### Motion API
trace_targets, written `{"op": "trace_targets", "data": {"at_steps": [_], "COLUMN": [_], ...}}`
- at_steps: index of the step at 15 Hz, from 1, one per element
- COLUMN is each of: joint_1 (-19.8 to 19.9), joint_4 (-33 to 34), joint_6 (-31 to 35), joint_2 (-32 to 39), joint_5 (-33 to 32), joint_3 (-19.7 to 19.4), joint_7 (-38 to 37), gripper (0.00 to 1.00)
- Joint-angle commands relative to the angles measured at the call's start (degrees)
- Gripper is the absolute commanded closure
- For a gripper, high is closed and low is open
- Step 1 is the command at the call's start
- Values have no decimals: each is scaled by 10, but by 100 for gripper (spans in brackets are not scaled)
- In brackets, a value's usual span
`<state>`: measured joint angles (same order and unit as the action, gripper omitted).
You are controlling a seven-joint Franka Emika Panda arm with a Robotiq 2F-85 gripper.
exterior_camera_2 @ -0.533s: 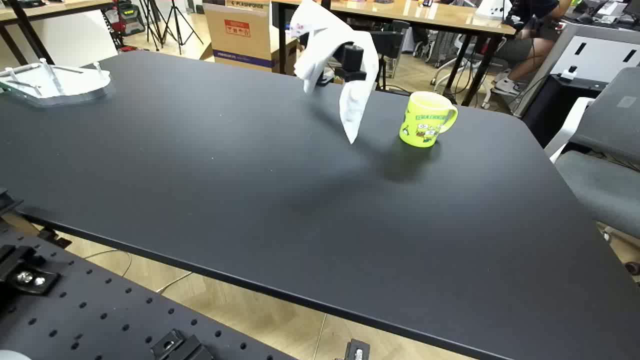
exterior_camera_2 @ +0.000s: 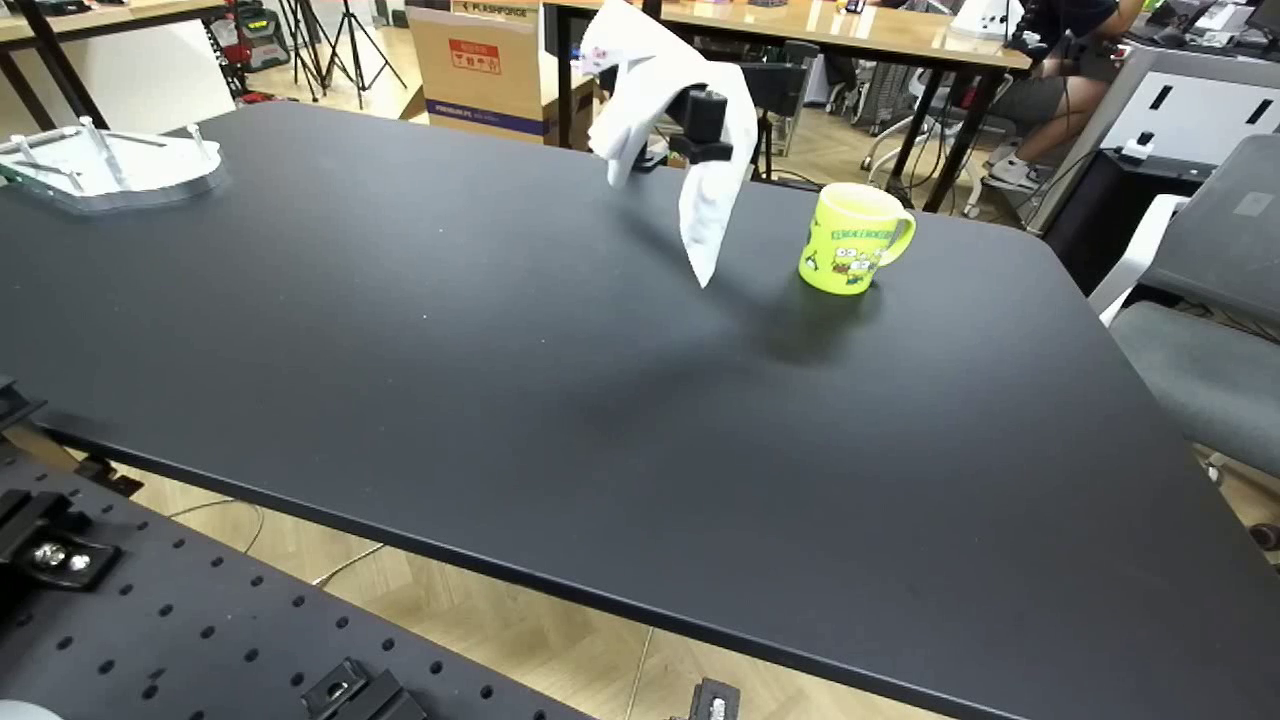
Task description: Pick up the white towel from the tripod and put it on the table.
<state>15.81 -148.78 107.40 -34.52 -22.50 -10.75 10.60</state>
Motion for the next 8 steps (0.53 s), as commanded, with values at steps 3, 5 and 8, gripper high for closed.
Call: {"op": "trace_targets", "data": {"at_steps": [3,5,8], "joint_1": [-9,-17,-39], "joint_4": [2,2,-3], "joint_6": [-4,29,156], "joint_2": [-1,6,27], "joint_5": [-3,-5,-11], "joint_3": [-7,2,23], "joint_7": [-3,-19,-46], "gripper": [0,0,0]}}
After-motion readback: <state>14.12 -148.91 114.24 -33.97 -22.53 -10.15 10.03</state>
